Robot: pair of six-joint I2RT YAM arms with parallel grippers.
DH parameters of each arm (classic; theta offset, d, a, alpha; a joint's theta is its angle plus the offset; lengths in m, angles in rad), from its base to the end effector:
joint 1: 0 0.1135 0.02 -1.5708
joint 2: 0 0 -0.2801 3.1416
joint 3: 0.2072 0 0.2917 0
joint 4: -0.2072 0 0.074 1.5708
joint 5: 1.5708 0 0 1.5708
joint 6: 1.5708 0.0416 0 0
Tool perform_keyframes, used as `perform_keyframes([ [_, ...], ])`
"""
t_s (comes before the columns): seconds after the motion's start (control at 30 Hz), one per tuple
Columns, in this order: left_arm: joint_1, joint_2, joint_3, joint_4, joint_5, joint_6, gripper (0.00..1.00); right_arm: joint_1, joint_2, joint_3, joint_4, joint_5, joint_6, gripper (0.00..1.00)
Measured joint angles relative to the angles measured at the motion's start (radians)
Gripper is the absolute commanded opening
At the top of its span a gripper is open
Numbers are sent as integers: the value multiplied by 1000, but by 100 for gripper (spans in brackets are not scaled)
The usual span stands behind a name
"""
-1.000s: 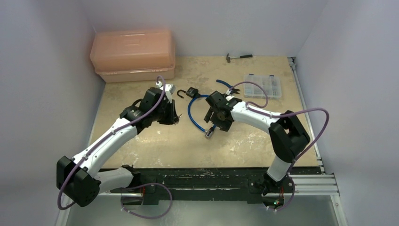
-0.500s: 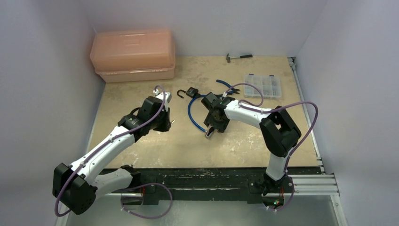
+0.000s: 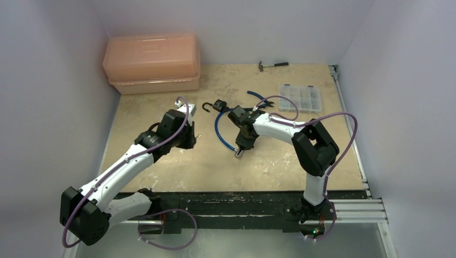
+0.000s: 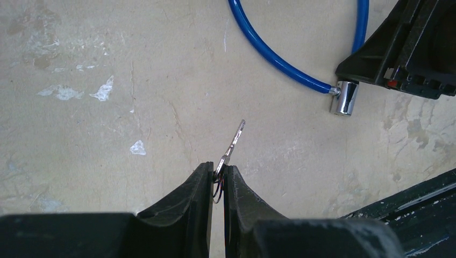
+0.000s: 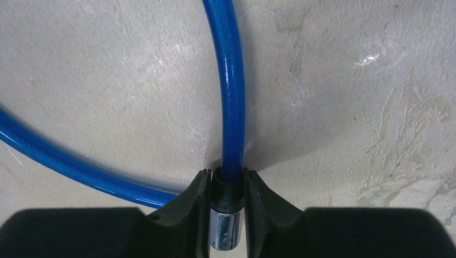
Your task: Unlock with the key
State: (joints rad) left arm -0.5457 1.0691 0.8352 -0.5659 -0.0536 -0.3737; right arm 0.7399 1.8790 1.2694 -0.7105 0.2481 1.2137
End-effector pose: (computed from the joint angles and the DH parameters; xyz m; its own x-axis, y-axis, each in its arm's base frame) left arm 0.2212 -0.1317 0.2684 -0.7483 0.0279 -0.6628 0.2290 0.9486 -0.2186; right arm 0.3036 0.2633 0.1554 -0.8203 0.4809 -0.3096 0.4576 0.8765 0.1493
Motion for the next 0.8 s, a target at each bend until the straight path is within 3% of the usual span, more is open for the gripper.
perform_keyframes([
  [0.07,0,-2,0,2,0,0,0,0,0,1,-3,0,1,0],
  [0.47,0,-21,-8,5,8,1,0,0,-31,-29,24,-8,11,0],
  [0.8,0,-35,-14,36,123,3,0,0,-268,-185,78,-1,99,0],
])
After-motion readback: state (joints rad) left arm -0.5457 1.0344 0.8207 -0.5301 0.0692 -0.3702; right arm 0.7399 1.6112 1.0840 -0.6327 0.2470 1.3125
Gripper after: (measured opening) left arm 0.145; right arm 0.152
